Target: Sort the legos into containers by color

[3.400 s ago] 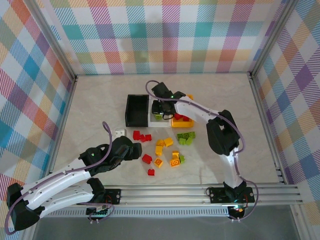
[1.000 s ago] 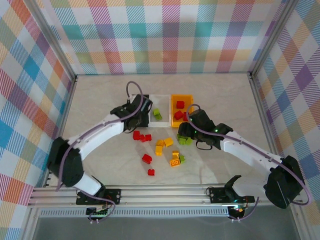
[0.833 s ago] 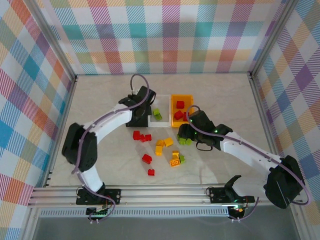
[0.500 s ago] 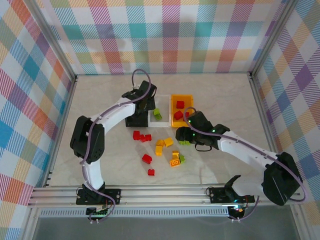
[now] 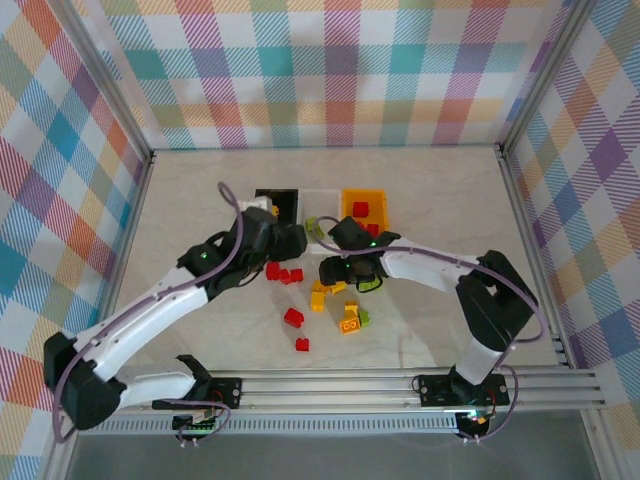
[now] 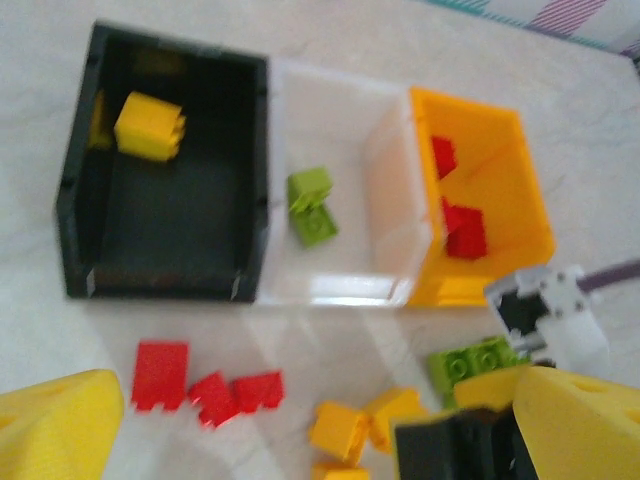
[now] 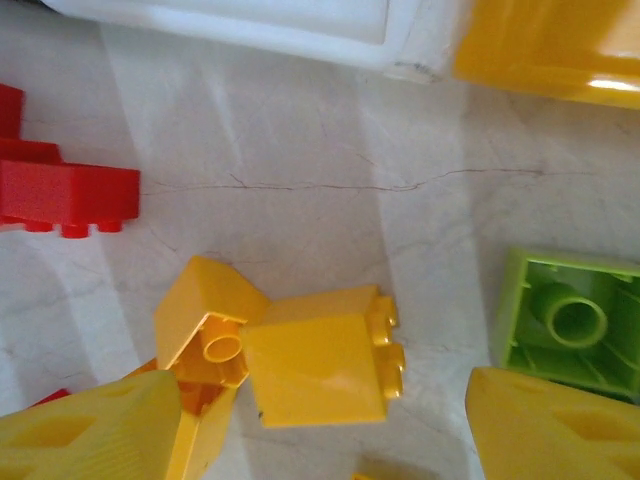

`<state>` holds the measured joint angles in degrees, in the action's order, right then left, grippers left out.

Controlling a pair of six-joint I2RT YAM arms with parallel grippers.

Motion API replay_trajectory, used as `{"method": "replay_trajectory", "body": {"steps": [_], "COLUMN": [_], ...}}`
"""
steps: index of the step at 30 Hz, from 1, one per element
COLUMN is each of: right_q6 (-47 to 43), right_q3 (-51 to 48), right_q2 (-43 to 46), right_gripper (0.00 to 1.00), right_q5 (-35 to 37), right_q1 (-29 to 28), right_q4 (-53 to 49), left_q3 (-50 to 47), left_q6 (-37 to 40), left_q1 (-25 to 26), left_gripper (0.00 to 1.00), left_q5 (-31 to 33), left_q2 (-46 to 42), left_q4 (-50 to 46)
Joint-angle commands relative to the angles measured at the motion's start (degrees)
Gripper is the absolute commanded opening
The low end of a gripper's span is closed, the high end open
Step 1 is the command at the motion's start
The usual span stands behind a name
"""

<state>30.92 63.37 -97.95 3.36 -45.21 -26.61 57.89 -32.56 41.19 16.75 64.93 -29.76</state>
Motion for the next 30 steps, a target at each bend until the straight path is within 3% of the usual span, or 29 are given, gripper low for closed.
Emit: {"method": "replay_trajectory", "body": {"steps": [1,14,22,27,30], "right_q6": [-2.9,-4.2,-3.8,-3.3,-3.2], "right_q3": [1.9,3.1,3.5,1.4,0.8], "right_q2": [-2.7,-6.4,-7.1,-2.9,1.1], "right_gripper": [0.75,0.70,0.56,0.42,0.39], "right_q5": [0.2,2.3,5.5,5.8,6.4], "right_q1": [-0.5,-2.4,-3.7,-4.0,-4.0], "right_q4": [-2.1,-4.3,-5.6,-3.3,-3.8], "left_q3": [-5.0,-12.9,-12.8,-13.2,-13.6], "left_q6": [-4.3,-7.9,-7.8,-7.6,-7.9], "left_q1": [0.5,0.4,0.5,0.5,0.4], "left_gripper": [1.00,1.00,1.00,1.00,1.00], "left_q5": [-0.1,2.1,2.9,2.7,3.4], "left_q2": [-5.2,-15.2,-15.5,-16.0,-16.8], "left_q4": [-4.1,-11.2,-12.0,-11.9,-12.5]}}
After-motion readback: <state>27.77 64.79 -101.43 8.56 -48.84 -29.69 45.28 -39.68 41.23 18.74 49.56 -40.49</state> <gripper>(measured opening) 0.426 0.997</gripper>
